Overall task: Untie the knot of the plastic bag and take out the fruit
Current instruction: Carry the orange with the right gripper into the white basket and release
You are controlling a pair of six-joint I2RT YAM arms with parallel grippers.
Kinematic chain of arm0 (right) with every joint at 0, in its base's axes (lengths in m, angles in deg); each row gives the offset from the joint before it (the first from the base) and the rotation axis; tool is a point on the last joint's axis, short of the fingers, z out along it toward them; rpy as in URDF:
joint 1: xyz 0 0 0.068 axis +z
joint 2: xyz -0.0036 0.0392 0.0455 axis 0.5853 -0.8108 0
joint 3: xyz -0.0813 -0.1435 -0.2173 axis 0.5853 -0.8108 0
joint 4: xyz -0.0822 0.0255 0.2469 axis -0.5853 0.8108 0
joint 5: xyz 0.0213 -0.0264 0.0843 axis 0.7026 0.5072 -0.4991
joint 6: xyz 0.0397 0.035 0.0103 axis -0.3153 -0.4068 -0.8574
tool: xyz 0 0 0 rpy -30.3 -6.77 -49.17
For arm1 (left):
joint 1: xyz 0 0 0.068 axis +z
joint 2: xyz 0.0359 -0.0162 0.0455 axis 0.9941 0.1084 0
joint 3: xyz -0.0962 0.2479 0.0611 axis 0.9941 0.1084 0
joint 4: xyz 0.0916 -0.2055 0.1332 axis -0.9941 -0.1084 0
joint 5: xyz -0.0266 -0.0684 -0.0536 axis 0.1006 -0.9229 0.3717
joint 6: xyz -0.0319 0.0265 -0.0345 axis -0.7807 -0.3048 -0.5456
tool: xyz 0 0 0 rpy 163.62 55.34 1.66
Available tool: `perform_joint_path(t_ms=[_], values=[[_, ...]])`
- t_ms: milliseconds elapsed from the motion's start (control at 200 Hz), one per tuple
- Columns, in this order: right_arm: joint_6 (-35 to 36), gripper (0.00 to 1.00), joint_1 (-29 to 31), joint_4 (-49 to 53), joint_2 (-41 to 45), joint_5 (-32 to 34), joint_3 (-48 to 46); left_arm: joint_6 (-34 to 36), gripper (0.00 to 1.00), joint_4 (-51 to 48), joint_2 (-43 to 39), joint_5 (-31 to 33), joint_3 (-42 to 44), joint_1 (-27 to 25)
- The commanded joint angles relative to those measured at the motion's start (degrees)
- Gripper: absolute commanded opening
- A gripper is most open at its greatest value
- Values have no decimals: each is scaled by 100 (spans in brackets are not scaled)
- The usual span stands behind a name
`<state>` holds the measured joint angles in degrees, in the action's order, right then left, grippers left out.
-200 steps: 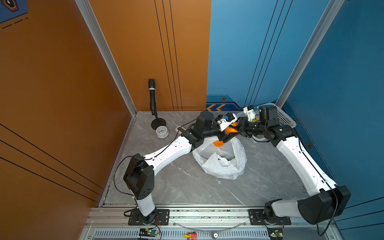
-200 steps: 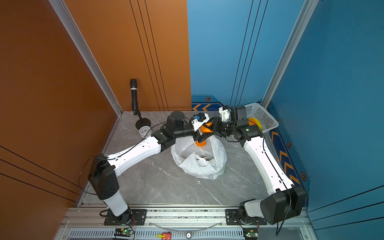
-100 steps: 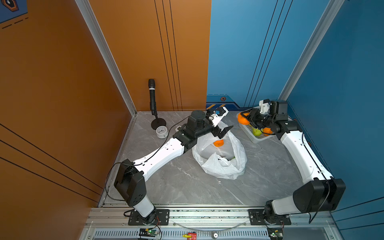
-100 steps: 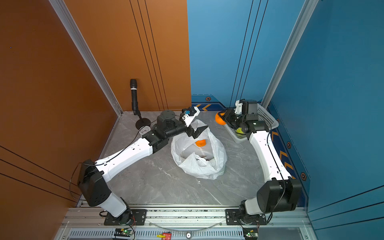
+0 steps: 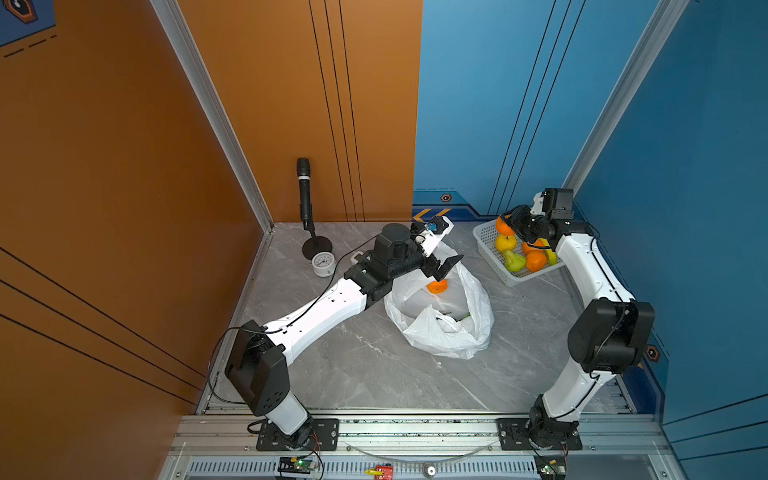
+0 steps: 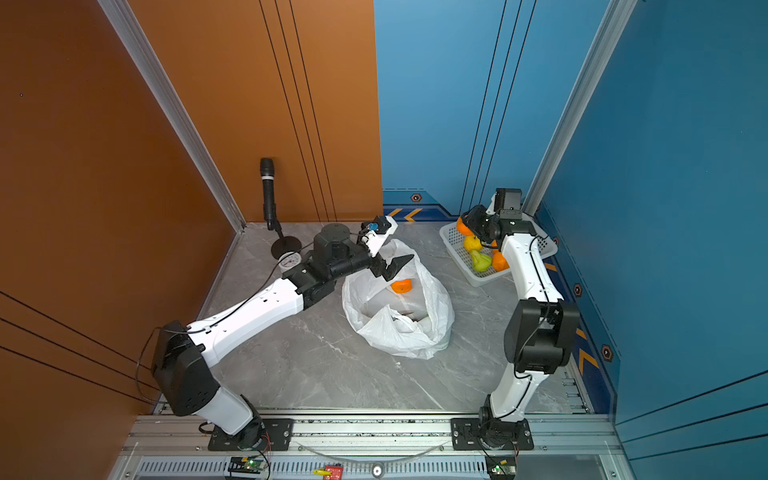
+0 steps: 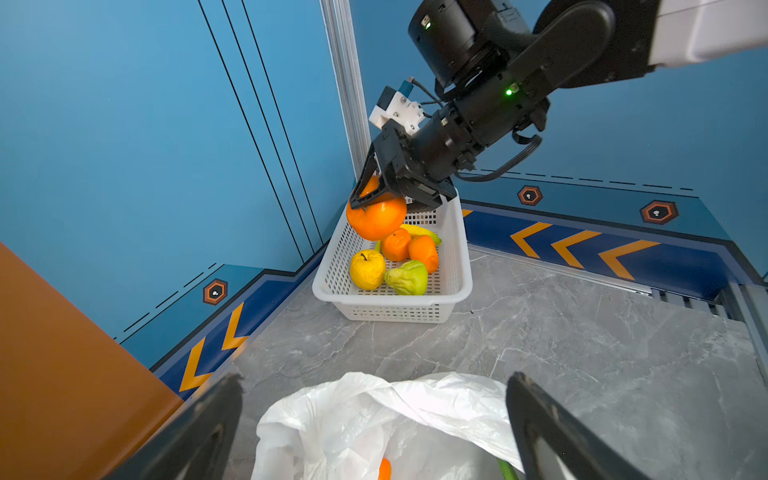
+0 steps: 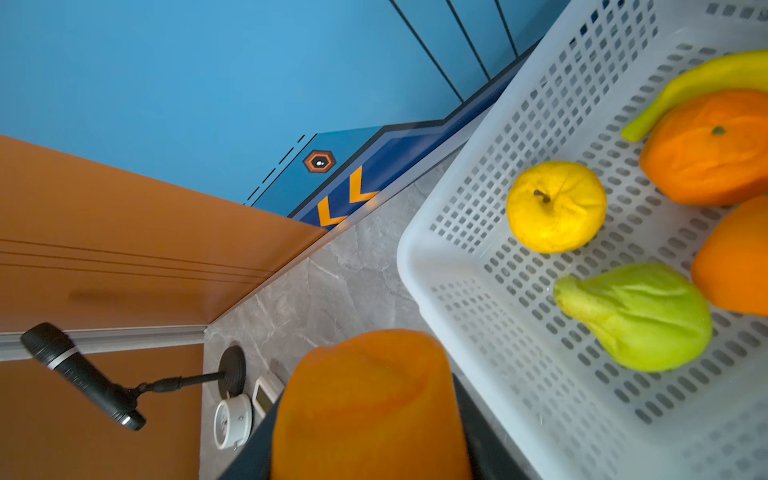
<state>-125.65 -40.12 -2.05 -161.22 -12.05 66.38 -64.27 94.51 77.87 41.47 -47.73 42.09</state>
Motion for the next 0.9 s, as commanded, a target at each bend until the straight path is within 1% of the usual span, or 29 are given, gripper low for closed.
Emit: perform_joint_path(t_ms=[0, 220, 260, 581, 891], values=[[546, 48, -8, 286, -458, 277, 588, -124, 99, -263, -263, 192, 2, -23], [1055, 48, -10, 720, -1264, 536, 1381, -169, 99, -578, -342, 369, 40, -71], [1124, 48, -9, 780, -1541, 546, 1506, -169, 99, -609, -348, 399, 49, -78], [1461, 47, 32, 1308, -2575, 586, 2389, -148, 99, -895, -464, 736, 110, -233], [1616, 49, 157, 1576, -3071, 771, 2505, -71, 99, -1050, -745, 1077, 338, -372]])
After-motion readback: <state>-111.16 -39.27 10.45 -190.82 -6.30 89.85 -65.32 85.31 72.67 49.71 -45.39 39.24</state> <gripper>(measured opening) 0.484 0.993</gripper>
